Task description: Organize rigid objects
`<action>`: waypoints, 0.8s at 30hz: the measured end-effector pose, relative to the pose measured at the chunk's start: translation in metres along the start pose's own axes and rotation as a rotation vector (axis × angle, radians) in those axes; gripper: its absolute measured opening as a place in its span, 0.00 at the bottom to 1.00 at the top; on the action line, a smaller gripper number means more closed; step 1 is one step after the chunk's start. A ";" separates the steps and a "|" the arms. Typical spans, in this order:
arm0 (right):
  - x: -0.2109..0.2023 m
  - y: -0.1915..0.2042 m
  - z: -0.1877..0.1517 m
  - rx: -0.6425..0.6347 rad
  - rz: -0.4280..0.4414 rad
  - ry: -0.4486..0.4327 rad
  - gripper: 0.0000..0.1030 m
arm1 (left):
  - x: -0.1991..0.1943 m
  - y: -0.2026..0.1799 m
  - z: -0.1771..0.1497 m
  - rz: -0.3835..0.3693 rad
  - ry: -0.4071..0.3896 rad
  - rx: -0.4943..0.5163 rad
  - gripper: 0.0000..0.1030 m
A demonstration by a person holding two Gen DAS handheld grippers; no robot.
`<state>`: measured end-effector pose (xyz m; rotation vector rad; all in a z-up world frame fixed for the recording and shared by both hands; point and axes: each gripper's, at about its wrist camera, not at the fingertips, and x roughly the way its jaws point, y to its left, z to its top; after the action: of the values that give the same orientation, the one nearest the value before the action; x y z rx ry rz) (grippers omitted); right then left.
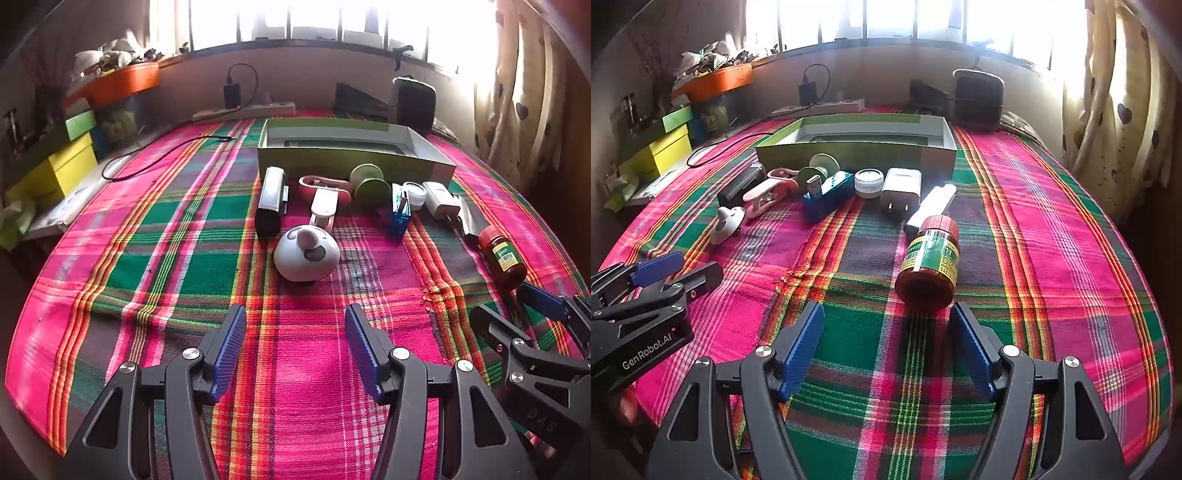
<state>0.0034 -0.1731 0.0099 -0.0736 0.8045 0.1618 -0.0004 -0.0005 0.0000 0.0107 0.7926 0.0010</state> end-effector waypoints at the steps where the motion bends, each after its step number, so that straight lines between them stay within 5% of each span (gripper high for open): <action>1: -0.001 0.000 0.000 0.004 0.006 -0.010 0.69 | 0.000 0.001 0.000 -0.004 0.003 -0.004 0.53; 24: -0.003 0.001 -0.002 0.015 -0.014 -0.014 0.69 | -0.001 0.002 0.000 -0.001 -0.002 -0.004 0.53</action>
<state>-0.0003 -0.1732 0.0110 -0.0641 0.7906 0.1432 -0.0015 0.0015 0.0006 0.0067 0.7907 0.0020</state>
